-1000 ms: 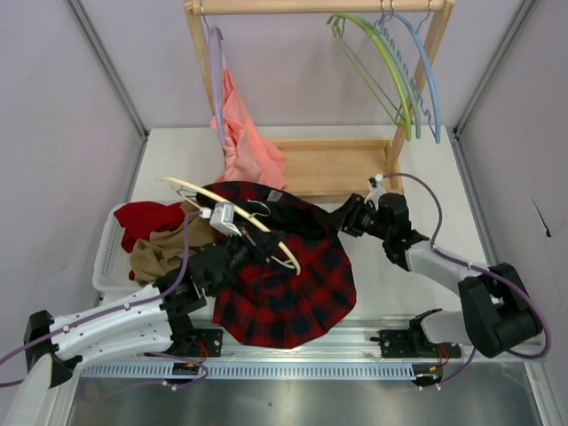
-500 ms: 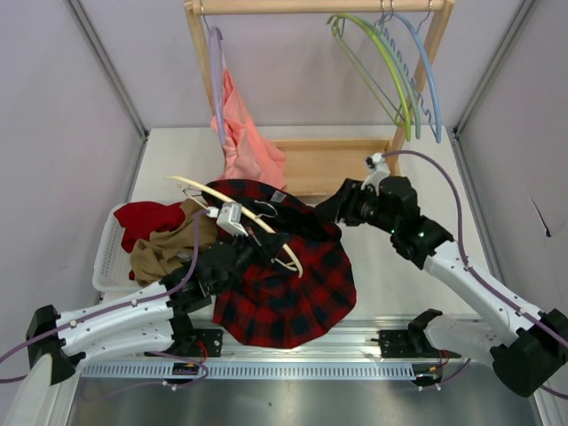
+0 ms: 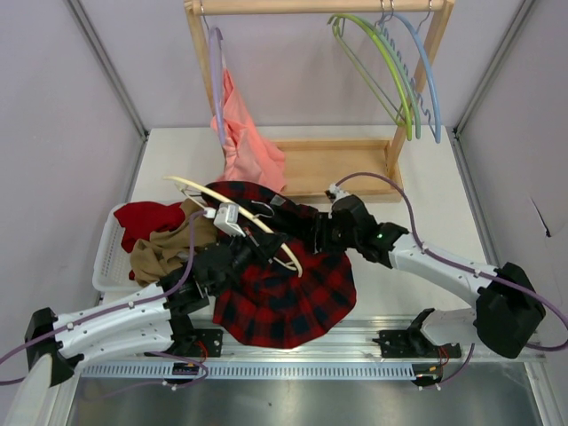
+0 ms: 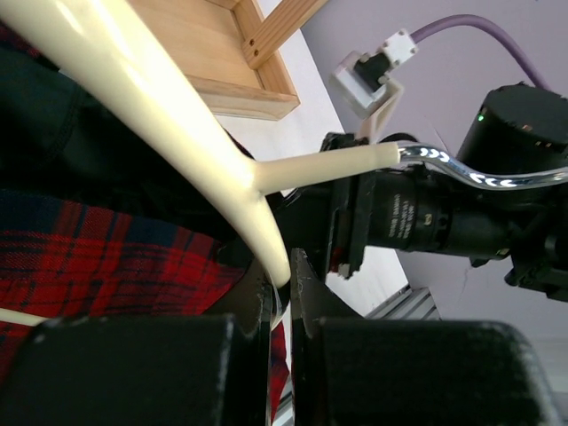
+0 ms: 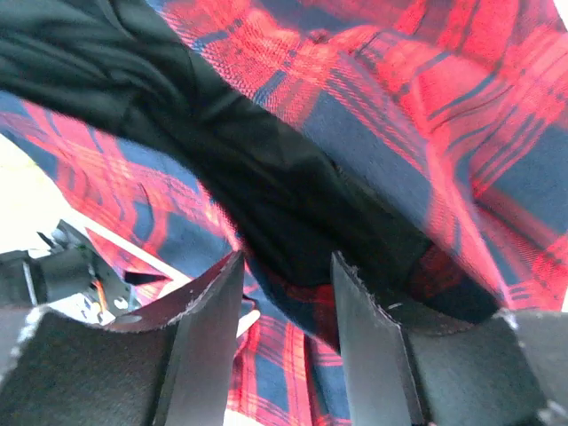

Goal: Place the skirt on the hanger

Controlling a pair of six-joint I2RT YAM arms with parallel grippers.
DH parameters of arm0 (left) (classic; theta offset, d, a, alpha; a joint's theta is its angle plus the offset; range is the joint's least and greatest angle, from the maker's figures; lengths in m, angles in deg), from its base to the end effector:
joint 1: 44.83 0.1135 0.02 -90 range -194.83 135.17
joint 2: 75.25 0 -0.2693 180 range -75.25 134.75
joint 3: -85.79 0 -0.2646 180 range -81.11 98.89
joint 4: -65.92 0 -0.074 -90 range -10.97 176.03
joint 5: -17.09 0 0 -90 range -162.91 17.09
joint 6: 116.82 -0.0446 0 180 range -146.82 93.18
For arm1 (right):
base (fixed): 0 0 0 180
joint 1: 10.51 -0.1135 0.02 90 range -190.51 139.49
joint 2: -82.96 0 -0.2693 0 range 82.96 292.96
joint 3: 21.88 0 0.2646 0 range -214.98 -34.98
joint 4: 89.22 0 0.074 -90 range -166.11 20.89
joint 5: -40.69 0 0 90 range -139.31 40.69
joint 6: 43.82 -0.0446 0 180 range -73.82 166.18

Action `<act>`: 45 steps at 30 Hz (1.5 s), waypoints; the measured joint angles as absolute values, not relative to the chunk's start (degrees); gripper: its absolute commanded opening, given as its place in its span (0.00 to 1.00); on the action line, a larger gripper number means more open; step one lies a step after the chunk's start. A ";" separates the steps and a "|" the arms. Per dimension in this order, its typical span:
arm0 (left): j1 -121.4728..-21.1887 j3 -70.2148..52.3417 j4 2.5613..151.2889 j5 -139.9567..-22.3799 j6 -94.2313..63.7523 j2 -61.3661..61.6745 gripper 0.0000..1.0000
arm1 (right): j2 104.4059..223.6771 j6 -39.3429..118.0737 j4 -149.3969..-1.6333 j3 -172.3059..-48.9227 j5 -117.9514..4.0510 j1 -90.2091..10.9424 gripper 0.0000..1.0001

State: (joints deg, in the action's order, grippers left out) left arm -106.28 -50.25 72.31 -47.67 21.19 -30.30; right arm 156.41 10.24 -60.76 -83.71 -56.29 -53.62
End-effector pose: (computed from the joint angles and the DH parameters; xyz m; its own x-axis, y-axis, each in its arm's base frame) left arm 0.1158 -0.1731 0.2845 -0.4814 -0.5219 -0.7042 0.3507 0.6216 -0.7005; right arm 0.2102 0.2042 0.2422 -0.8185 0.0318 -0.5736 -0.3283 0.7935 0.5124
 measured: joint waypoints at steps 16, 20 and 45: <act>-106.30 -50.36 73.95 -47.65 21.19 -32.29 0.00 | 159.03 10.37 -68.49 -73.18 -47.59 -59.08 0.76; -106.30 -50.36 74.71 -47.63 21.23 -32.29 0.00 | 154.55 7.44 -74.35 -69.18 -49.52 -54.87 0.86; -106.30 -50.36 75.46 -47.43 21.23 -33.23 0.00 | 169.33 -2.57 -86.77 -76.54 -42.96 -54.69 0.00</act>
State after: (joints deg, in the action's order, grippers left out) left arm -106.30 -50.36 75.46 -47.43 21.23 -33.23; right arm 169.33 -2.57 -86.77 -76.54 -42.96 -54.69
